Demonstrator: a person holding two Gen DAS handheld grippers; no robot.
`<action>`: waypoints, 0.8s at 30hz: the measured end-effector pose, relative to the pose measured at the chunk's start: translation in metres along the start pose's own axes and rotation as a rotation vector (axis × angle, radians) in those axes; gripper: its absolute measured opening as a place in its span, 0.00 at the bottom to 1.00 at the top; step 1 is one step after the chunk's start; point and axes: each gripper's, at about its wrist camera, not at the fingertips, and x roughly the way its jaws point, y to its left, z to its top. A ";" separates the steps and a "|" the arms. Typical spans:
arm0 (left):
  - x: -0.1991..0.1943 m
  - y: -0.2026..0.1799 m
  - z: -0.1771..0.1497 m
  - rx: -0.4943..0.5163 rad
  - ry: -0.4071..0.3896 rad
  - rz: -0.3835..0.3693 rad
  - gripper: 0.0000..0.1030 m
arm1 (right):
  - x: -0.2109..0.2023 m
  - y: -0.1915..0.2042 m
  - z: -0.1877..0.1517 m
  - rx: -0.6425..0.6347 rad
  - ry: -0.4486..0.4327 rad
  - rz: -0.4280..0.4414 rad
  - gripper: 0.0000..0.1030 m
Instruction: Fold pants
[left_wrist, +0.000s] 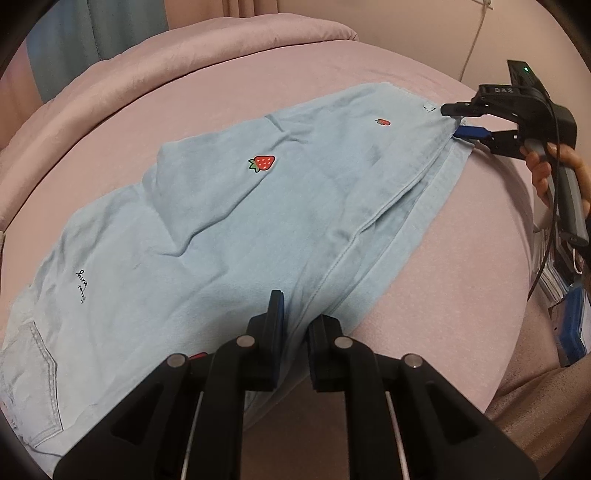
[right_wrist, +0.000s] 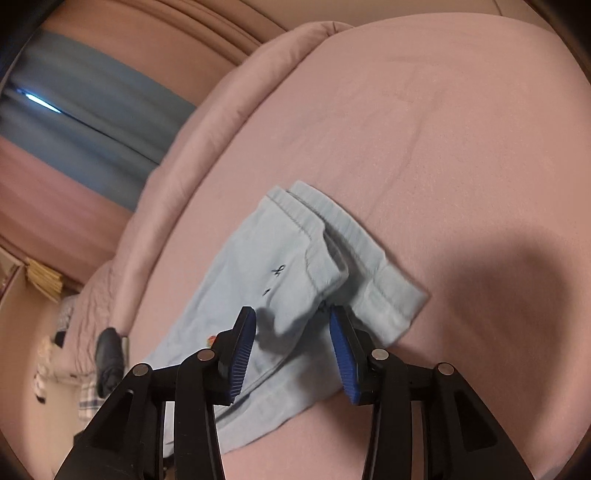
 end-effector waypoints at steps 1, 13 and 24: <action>0.000 -0.003 0.001 -0.001 -0.002 0.004 0.10 | 0.002 0.003 0.002 -0.006 0.003 -0.009 0.34; 0.005 -0.016 0.003 0.056 0.002 0.023 0.10 | -0.035 0.006 0.005 -0.161 -0.081 -0.156 0.03; -0.044 -0.005 -0.001 -0.003 -0.089 -0.101 0.51 | -0.051 0.043 0.003 -0.400 -0.246 -0.395 0.51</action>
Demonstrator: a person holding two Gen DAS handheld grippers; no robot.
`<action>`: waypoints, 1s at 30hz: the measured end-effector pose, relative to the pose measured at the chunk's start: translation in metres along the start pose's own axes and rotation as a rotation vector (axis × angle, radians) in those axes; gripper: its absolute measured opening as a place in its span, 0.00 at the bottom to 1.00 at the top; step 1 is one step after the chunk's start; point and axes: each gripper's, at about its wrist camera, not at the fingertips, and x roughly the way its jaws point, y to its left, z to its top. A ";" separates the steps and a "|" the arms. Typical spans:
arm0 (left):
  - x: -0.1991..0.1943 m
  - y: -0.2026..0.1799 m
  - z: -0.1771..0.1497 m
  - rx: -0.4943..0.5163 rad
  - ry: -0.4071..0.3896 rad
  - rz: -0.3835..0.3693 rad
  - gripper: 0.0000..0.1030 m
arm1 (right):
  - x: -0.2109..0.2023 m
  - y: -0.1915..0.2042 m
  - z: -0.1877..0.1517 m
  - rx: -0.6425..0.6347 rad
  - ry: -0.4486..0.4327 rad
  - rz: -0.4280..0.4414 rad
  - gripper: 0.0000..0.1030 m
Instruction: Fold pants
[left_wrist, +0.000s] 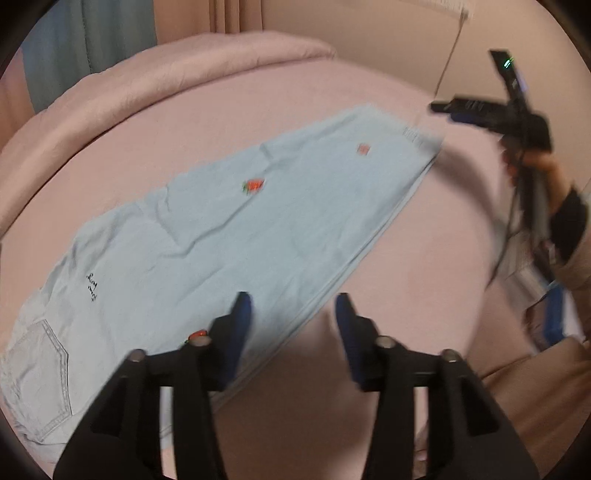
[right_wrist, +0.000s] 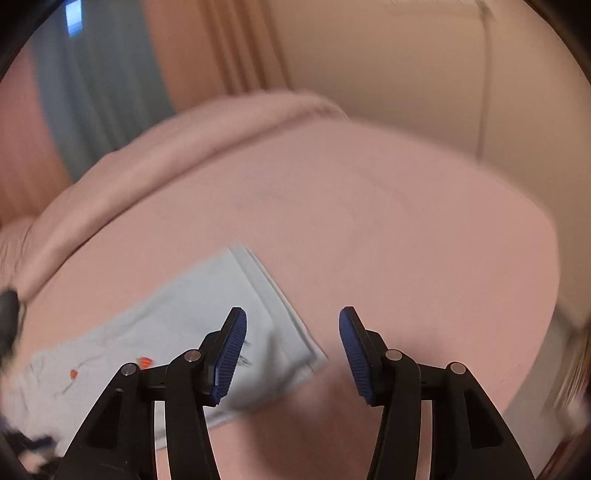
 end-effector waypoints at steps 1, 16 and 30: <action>-0.002 0.001 0.004 -0.013 -0.016 -0.005 0.51 | -0.004 0.014 0.004 -0.057 -0.007 0.032 0.51; 0.043 0.041 -0.004 -0.163 0.088 0.071 0.51 | 0.008 0.151 -0.100 -0.686 0.304 0.535 0.25; 0.123 0.053 0.090 -0.144 0.060 0.103 0.55 | 0.117 0.203 -0.022 -0.574 0.292 0.373 0.18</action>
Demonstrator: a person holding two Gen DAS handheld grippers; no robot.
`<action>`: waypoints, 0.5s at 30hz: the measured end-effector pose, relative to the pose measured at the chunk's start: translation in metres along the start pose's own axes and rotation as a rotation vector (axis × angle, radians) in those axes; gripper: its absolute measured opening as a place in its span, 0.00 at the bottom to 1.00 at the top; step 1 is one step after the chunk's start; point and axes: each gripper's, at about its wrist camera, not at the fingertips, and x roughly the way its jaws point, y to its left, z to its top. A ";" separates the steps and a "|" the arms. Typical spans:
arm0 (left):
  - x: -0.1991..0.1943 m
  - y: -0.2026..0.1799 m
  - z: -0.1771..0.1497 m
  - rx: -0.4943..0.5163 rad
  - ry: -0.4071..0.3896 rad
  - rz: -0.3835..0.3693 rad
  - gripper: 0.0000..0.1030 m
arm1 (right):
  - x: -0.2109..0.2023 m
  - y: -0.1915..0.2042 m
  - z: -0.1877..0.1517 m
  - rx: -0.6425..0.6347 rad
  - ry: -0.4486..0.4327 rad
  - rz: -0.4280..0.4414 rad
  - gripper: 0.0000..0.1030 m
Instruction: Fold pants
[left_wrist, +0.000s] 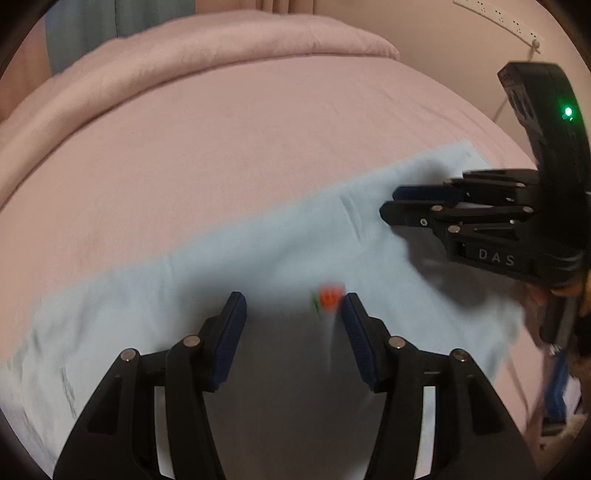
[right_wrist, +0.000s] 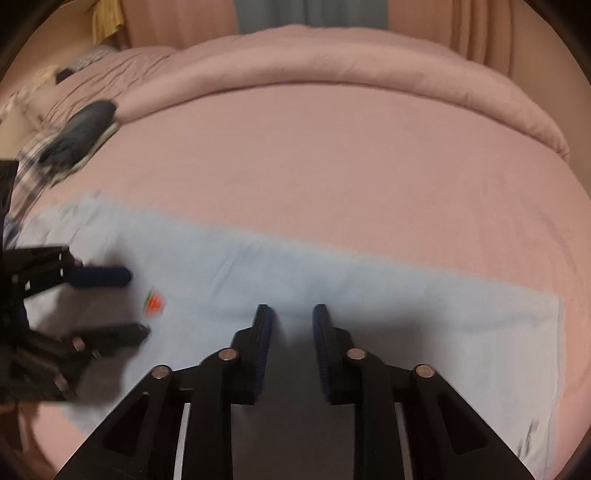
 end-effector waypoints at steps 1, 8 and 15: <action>0.004 0.004 0.007 -0.026 0.005 -0.003 0.55 | 0.007 0.001 0.008 0.016 -0.002 -0.003 0.17; -0.015 0.015 0.013 -0.131 -0.011 -0.035 0.55 | -0.039 -0.046 -0.007 0.264 -0.135 0.043 0.27; -0.053 0.020 -0.028 -0.362 -0.054 -0.230 0.68 | -0.128 -0.110 -0.111 0.635 -0.265 0.050 0.45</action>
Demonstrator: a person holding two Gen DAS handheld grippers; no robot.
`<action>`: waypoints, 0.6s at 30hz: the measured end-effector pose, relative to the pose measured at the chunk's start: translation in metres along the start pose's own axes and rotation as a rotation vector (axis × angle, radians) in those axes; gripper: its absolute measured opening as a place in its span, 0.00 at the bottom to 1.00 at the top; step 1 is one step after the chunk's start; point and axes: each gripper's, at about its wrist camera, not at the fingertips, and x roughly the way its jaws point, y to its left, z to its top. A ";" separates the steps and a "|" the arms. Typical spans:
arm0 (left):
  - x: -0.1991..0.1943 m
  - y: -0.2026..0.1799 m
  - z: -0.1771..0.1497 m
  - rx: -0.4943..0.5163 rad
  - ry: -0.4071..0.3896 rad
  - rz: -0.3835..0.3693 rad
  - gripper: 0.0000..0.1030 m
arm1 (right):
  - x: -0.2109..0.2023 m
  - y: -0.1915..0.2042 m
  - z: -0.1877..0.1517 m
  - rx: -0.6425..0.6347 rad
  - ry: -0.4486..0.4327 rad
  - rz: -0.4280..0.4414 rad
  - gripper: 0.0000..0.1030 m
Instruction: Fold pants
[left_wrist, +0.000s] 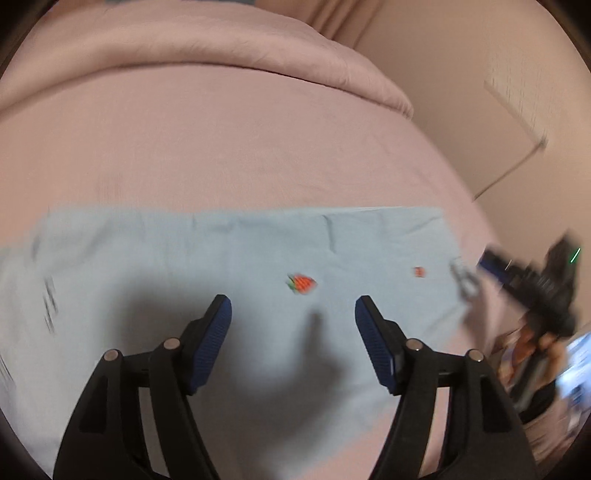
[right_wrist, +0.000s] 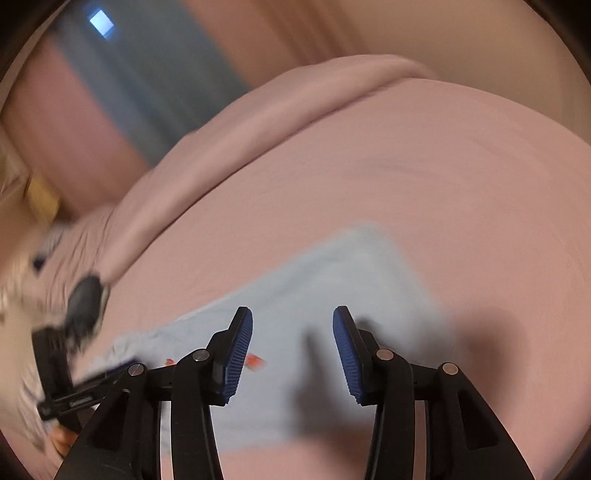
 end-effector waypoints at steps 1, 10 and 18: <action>0.000 -0.002 -0.005 -0.030 -0.002 -0.030 0.68 | -0.010 -0.013 -0.006 0.038 -0.007 -0.015 0.45; 0.025 -0.037 -0.018 -0.164 0.076 -0.182 0.68 | 0.003 -0.068 -0.031 0.259 0.048 -0.002 0.45; 0.033 -0.015 -0.018 -0.307 0.082 -0.224 0.66 | -0.006 -0.041 -0.005 0.157 -0.004 -0.055 0.07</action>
